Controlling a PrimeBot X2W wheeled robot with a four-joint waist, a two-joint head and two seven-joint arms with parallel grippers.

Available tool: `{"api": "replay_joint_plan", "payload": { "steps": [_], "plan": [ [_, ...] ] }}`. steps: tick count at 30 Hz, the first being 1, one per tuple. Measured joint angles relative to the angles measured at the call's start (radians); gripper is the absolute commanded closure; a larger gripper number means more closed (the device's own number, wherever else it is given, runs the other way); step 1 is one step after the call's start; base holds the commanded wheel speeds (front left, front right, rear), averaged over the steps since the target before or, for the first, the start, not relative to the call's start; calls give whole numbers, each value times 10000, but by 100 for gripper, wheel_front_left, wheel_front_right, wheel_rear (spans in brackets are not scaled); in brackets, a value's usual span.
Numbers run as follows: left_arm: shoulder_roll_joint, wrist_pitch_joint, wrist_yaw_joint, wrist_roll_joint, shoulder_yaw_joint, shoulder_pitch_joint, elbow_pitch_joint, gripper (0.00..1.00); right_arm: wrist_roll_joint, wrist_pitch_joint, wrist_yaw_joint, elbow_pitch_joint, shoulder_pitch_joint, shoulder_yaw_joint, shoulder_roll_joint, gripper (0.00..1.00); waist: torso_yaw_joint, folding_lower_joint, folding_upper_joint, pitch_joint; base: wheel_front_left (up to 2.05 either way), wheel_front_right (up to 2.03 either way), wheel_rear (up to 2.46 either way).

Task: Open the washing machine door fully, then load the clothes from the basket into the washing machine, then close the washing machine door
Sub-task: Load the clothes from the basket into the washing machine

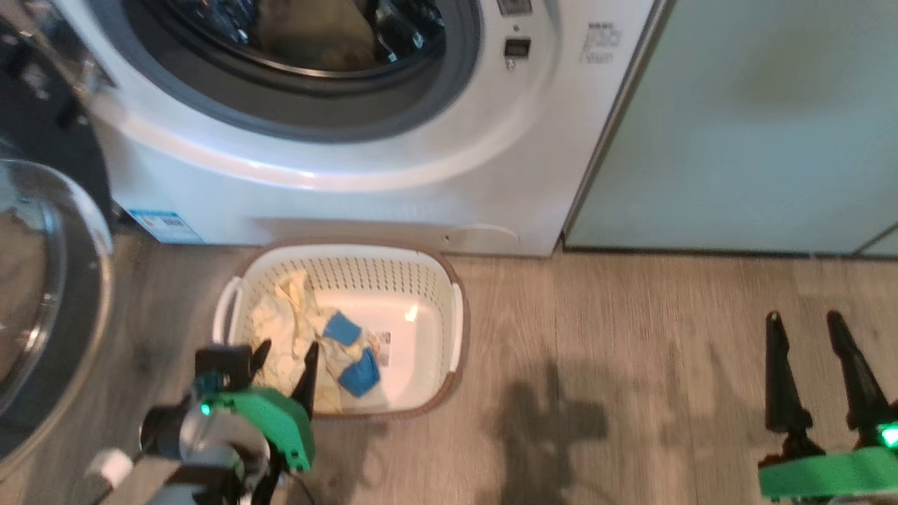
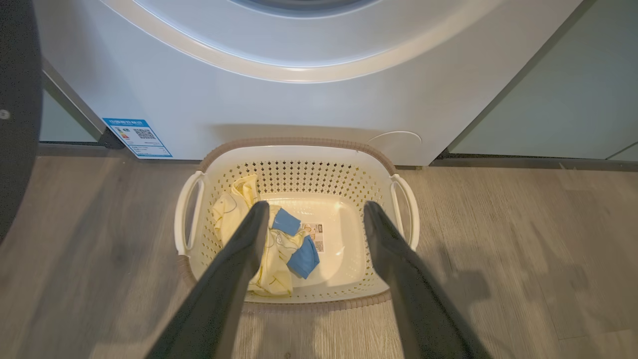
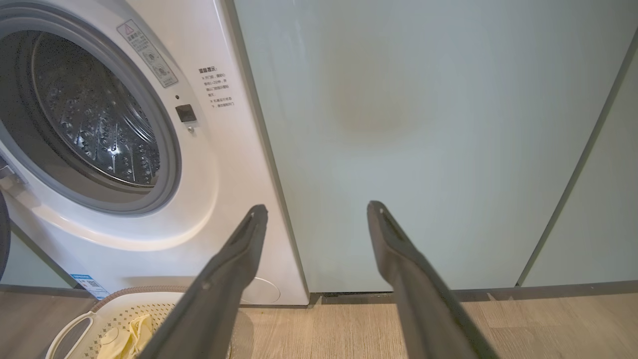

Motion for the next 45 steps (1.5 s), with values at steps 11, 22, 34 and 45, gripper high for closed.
{"api": "replay_joint_plan", "payload": {
  "steps": [11,22,34,45],
  "plan": [
    [-205,25,-685,-54,-117,-3370,3858,0,629,2,0,-123,-1413,255,0,0,-779,3,0,2432,0,0,0],
    [282,-167,-320,840,-497,-5278,5986,0,1151,0,0,-188,-2388,604,0,0,-1576,2,-1,4578,0,0,0],
    [1649,410,-232,1271,-663,-6797,7010,0,2368,0,0,-414,-3307,1432,-2,0,-2529,1,-1,6586,0,0,0],
    [2711,1406,-318,1310,-763,-7186,7104,0,3421,0,0,-435,-3825,2242,0,0,-3582,0,-1,7695,0,0,0]
  ]
}}
